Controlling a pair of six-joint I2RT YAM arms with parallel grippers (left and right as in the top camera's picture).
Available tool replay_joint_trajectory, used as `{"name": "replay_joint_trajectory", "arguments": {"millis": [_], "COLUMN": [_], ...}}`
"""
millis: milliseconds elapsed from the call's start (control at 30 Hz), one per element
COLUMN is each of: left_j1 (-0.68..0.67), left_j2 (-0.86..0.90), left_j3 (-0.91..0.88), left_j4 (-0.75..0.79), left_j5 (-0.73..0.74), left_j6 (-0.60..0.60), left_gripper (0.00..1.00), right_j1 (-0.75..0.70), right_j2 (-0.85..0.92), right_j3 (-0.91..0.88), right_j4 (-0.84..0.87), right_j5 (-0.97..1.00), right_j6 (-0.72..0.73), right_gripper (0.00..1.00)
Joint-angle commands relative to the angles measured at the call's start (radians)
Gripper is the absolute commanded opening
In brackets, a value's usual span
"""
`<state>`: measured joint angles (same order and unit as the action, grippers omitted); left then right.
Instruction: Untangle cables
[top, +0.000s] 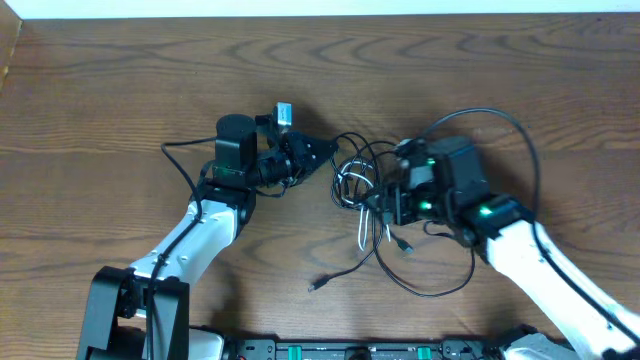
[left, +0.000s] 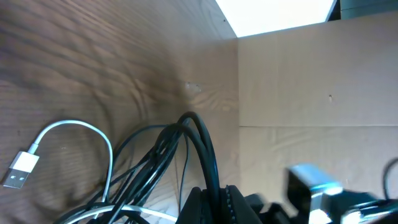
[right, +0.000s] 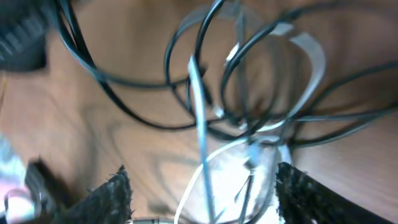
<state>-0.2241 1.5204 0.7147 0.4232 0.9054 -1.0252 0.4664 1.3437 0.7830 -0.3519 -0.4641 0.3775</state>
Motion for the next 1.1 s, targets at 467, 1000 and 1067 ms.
{"name": "replay_joint_trajectory", "arguments": {"millis": [467,1000,1067], "left_j1": [0.004,0.004,0.004], "left_j2": [-0.005,-0.005,-0.005], "left_j3": [0.01,0.01,0.01], "left_j4": [0.004,0.004,0.004], "left_j5": [-0.005,-0.005,-0.005], "left_j6": [-0.008,-0.008,-0.003], "left_gripper": [0.08,0.08,0.08], "right_j1": [0.111,0.162,0.138], "right_j2": [0.097,0.137,0.097], "right_j3": [0.006,0.007,0.019], "right_j4": [-0.058,0.103,0.114], "right_j5": [0.131,0.127,0.076], "right_j6": [0.136,0.284,0.22], "right_gripper": [0.69,0.01,0.01]}}
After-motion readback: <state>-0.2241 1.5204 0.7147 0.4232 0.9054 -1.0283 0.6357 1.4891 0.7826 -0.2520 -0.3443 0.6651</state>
